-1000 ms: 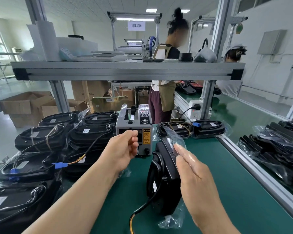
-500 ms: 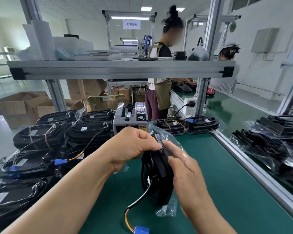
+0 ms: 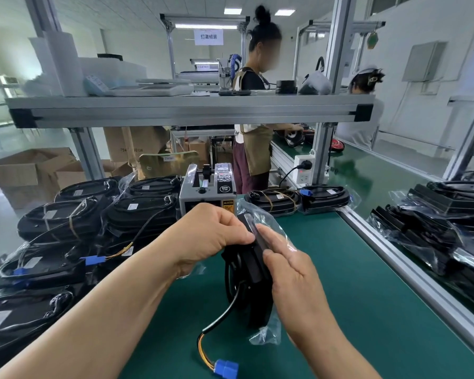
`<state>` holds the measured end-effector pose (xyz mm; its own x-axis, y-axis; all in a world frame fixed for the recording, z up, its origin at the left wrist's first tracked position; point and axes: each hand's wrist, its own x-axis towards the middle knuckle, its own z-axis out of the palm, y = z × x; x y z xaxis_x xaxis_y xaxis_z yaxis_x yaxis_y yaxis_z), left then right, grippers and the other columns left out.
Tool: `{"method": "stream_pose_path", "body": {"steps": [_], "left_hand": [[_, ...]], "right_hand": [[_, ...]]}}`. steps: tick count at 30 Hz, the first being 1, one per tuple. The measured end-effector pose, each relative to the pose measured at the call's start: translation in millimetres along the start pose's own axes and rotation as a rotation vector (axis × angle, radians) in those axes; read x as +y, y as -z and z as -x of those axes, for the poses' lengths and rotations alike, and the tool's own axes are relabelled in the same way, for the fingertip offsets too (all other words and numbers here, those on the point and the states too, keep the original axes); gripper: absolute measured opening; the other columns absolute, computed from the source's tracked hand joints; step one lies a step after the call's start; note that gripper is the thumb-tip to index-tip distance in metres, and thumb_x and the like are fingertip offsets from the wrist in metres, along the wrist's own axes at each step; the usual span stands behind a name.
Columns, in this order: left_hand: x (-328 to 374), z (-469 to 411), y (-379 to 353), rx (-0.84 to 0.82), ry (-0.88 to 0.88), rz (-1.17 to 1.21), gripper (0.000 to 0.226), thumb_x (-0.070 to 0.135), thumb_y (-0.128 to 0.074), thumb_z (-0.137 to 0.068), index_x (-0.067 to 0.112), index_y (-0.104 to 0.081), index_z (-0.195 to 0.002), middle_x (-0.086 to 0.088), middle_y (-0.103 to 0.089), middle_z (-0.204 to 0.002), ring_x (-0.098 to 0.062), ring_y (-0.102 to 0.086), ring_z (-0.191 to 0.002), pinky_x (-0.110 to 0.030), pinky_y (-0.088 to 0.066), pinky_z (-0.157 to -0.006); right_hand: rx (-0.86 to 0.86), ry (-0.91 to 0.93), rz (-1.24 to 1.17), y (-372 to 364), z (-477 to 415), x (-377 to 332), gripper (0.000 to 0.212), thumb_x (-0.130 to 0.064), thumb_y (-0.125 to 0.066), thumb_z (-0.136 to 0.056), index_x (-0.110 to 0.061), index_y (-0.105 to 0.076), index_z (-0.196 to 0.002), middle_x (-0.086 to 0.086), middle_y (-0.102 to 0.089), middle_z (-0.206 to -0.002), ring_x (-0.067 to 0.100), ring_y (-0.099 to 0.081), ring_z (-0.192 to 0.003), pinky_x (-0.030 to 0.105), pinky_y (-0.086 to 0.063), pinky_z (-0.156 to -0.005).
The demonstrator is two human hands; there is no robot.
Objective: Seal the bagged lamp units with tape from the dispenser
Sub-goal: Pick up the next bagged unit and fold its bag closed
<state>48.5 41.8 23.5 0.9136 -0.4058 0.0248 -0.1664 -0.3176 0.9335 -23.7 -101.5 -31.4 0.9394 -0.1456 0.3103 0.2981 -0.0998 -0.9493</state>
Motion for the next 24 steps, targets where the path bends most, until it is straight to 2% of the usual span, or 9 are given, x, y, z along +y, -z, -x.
{"method": "stream_pose_path", "body": {"steps": [3, 7, 14, 20, 23, 24], "left_hand": [[0.1, 0.1, -0.4, 0.009, 0.004, -0.009, 0.017, 0.01, -0.079, -0.079, 0.01, -0.071, -0.064, 0.007, -0.062, -0.054, 0.004, -0.049, -0.042, -0.007, -0.037, -0.044], [0.2, 0.3, -1.7, 0.036, 0.003, -0.021, 0.013, 0.008, -0.079, -0.078, 0.001, -0.071, -0.071, 0.007, -0.059, -0.051, 0.004, -0.047, -0.04, -0.008, -0.036, -0.043], [2.6, 1.3, -2.1, 0.04, 0.0, -0.021, 0.018, 0.007, -0.08, -0.078, 0.008, -0.07, -0.063, 0.007, -0.06, -0.051, 0.003, -0.049, -0.041, -0.008, -0.038, -0.043], [2.1, 1.4, -2.0, 0.056, -0.01, -0.047, 0.017, 0.01, -0.082, -0.075, 0.011, -0.071, -0.062, 0.001, -0.065, -0.059, -0.004, -0.057, -0.053, -0.012, -0.045, -0.051], [1.3, 1.9, -1.7, 0.058, -0.008, -0.046, 0.014, 0.011, -0.083, -0.075, 0.011, -0.072, -0.066, 0.001, -0.065, -0.06, -0.004, -0.057, -0.054, -0.012, -0.046, -0.052], [0.8, 2.4, -1.8, 0.065, -0.005, -0.043, 0.013, 0.011, -0.084, -0.074, 0.012, -0.072, -0.068, 0.002, -0.064, -0.059, -0.004, -0.056, -0.054, -0.012, -0.045, -0.052]], "right_hand": [[-0.001, 0.017, 0.007, -1.0, 0.9, -1.2, 0.051, 0.0, -0.043, -0.097, -0.046, -0.062, -0.107, -0.046, -0.063, -0.098, -0.023, -0.056, -0.101, -0.003, -0.041, -0.08], [-0.011, 0.021, 0.015, -0.6, 1.6, -2.3, 0.058, -0.001, -0.042, -0.098, -0.052, -0.067, -0.089, -0.043, -0.066, -0.089, -0.022, -0.059, -0.091, -0.002, -0.042, -0.073], [0.002, 0.017, 0.011, -2.4, 1.9, -1.5, 0.047, -0.003, -0.043, -0.098, -0.038, -0.063, -0.121, -0.047, -0.062, -0.101, -0.023, -0.056, -0.103, -0.003, -0.04, -0.081], [0.004, 0.024, 0.026, -2.9, 2.2, -1.3, 0.049, -0.001, -0.042, -0.097, -0.036, -0.062, -0.126, -0.051, -0.056, -0.106, -0.025, -0.053, -0.106, -0.005, -0.038, -0.082], [-0.003, 0.027, 0.031, -2.6, 3.0, -2.4, 0.052, -0.001, -0.042, -0.097, -0.042, -0.066, -0.119, -0.05, -0.06, -0.098, -0.025, -0.055, -0.1, -0.004, -0.039, -0.078], [-0.006, 0.029, 0.036, -2.2, 3.1, -3.0, 0.057, -0.001, -0.042, -0.097, -0.049, -0.068, -0.111, -0.047, -0.063, -0.094, -0.023, -0.057, -0.094, -0.004, -0.041, -0.076]]}}
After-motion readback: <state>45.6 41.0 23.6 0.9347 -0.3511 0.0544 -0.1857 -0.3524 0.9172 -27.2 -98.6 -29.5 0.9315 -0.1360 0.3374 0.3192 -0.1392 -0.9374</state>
